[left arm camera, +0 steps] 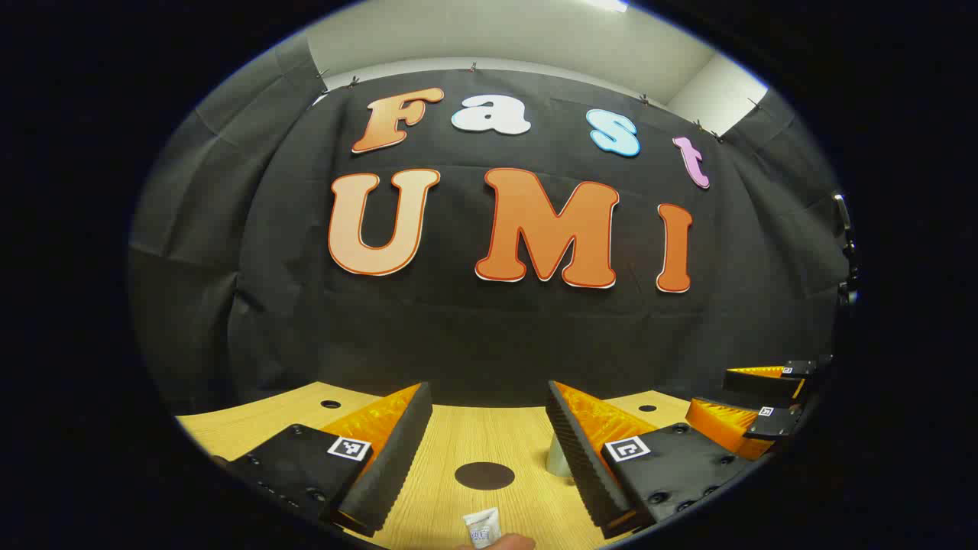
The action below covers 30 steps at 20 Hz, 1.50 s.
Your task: Put the toothbrush and toothpaste on the desktop into the cup, then pick up the cup and place it on the coaster on the desktop.
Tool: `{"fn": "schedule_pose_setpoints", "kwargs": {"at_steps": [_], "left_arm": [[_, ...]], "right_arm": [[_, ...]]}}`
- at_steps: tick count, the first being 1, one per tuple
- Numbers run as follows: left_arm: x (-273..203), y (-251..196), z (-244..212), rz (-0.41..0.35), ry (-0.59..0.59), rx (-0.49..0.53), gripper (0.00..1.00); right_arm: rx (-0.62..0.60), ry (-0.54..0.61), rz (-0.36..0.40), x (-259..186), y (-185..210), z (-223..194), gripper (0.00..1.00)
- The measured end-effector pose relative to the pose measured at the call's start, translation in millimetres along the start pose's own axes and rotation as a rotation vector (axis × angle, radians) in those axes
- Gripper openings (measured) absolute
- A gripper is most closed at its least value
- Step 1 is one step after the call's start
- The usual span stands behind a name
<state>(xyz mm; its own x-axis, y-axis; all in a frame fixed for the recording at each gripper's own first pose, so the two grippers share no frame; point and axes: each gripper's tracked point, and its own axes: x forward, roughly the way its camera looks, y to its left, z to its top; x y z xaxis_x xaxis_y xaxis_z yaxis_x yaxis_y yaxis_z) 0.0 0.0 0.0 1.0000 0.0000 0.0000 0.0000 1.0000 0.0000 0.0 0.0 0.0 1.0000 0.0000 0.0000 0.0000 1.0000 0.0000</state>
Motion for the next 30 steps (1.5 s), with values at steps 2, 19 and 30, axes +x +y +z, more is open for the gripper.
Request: {"fn": "schedule_pose_setpoints", "kwargs": {"at_steps": [2, 19, 30], "left_arm": [[2, -1, -1, -0.007, 0.006, -0.003, 0.95], [5, -2, 3, -0.027, 0.028, 0.014, 0.94], [7, -15, -58, -0.074, 0.289, 0.032, 0.94]], "right_arm": [[-0.002, 0.002, 0.006, 1, 3, -1, 0.90], [0.066, 0.026, 0.007, 2, -5, 0, 0.90], [0.110, 0.272, 0.043, 5, 4, -58, 0.87]]}}
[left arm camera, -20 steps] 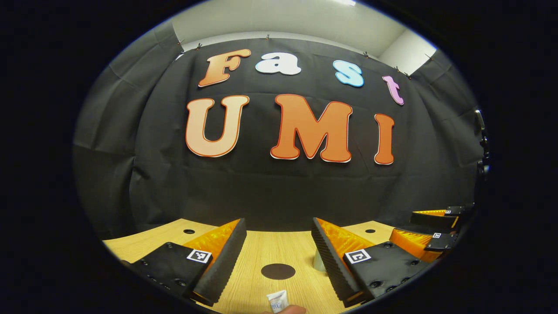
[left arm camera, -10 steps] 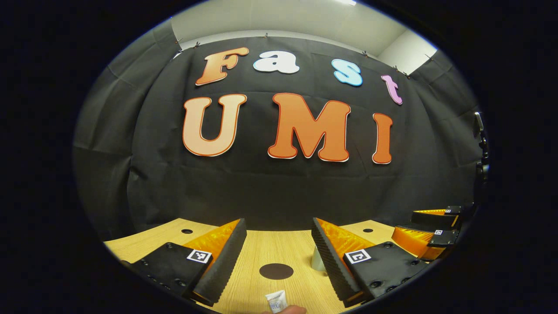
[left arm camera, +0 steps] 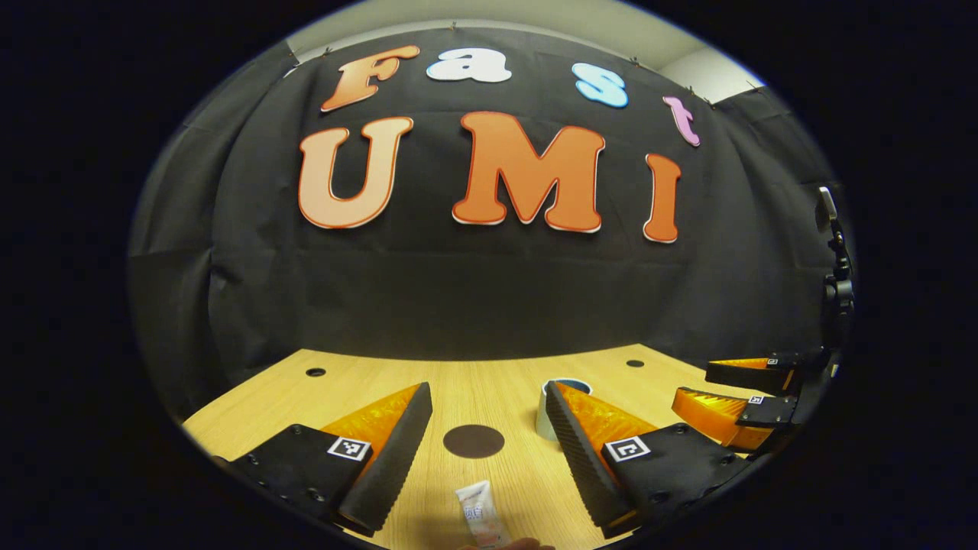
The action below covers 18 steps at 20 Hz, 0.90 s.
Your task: Put the toothbrush and toothpaste on the desktop into the cup, then pick up the cup and place it on the coaster on the desktop.
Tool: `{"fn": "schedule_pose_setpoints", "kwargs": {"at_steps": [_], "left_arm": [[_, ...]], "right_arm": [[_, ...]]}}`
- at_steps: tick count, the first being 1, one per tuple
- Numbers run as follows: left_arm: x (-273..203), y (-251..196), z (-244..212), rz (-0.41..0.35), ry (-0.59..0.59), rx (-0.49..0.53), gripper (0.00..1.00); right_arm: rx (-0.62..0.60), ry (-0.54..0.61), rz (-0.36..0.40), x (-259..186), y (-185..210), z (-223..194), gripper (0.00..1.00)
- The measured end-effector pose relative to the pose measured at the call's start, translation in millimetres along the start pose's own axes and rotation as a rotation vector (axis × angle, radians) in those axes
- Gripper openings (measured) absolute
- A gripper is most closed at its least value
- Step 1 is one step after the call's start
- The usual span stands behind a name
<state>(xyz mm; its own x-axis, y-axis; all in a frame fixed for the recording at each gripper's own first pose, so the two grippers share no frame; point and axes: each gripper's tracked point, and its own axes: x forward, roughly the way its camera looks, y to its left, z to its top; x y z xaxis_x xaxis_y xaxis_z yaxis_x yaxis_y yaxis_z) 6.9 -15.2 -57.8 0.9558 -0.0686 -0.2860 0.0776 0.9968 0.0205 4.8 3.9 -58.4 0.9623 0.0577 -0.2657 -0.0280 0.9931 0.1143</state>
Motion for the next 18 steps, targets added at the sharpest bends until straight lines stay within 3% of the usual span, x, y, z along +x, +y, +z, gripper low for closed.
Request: {"fn": "schedule_pose_setpoints", "kwargs": {"at_steps": [3, 7, 11, 12, 13, 18], "left_arm": [[7, -1, -27, -0.005, 0.110, -0.013, 0.96], [11, 1, -62, -0.012, 0.245, -0.026, 0.97], [15, 7, -83, 0.007, 0.352, -0.027, 0.96], [14, 8, -87, 0.013, 0.379, -0.029, 0.96], [12, 8, -91, 0.015, 0.405, -0.032, 0.96], [10, 11, -125, 0.018, 0.544, -0.062, 0.97]], "right_arm": [[0.025, 0.115, 0.026, 3, 6, -25, 0.80], [0.063, 0.241, 0.052, 6, 14, -53, 0.80], [0.077, 0.343, 0.071, 10, 26, -61, 0.78], [0.073, 0.368, 0.072, 11, 29, -64, 0.73], [0.068, 0.393, 0.071, 12, 32, -69, 0.78], [0.065, 0.508, 0.057, 17, 41, -85, 0.78]]}}
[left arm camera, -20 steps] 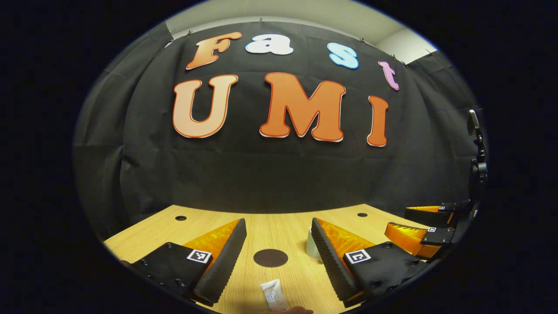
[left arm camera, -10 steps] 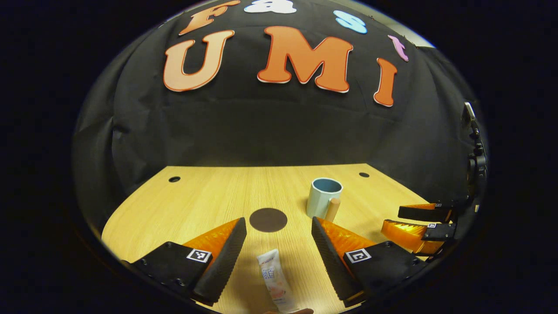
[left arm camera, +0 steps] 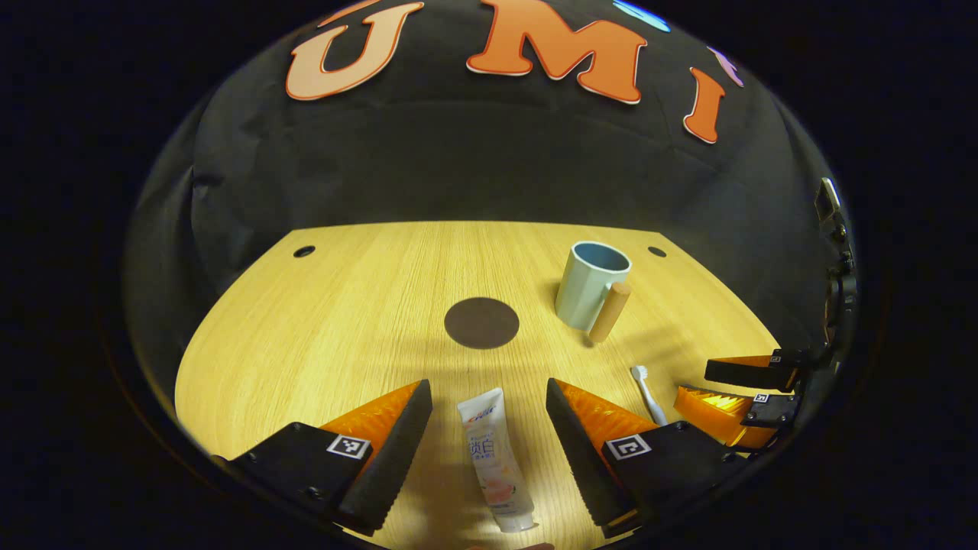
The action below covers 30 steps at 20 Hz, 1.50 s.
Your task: Put the toothbrush and toothpaste on the desktop into the cup, then pick up the cup and place it on the coaster on the desktop.
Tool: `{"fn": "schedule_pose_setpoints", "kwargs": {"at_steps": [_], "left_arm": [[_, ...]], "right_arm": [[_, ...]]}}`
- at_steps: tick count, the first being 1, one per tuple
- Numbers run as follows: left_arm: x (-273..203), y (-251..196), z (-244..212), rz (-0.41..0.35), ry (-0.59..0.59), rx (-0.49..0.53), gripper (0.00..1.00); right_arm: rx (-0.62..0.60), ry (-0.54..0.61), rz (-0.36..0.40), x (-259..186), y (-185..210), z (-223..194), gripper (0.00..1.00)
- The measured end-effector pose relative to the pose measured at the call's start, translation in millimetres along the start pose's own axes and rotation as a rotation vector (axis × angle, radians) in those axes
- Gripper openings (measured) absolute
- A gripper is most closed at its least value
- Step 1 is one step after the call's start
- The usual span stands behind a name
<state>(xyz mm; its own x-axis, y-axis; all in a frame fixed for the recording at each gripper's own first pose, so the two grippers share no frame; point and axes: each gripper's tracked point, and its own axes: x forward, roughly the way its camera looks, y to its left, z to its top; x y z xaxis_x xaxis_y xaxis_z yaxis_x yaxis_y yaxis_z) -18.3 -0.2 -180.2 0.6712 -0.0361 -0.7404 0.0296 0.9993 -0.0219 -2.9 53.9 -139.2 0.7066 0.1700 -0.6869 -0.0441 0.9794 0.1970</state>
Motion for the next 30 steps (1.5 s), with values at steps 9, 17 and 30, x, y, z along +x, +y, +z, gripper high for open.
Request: {"fn": "schedule_pose_setpoints", "kwargs": {"at_steps": [9, 17, 30], "left_arm": [[21, -9, -44, -0.018, 0.190, 0.001, 0.93], [9, -2, -64, -0.006, 0.334, 0.018, 0.84], [-27, 32, -44, 0.066, 0.380, 0.011, 0.24]], "right_arm": [[-0.032, 0.136, -0.023, 21, 6, -18, 0.73], [-0.024, 0.226, -0.041, 34, 5, -27, 0.59], [-0.048, 0.222, -0.062, 42, 7, -20, 0.07]]}}
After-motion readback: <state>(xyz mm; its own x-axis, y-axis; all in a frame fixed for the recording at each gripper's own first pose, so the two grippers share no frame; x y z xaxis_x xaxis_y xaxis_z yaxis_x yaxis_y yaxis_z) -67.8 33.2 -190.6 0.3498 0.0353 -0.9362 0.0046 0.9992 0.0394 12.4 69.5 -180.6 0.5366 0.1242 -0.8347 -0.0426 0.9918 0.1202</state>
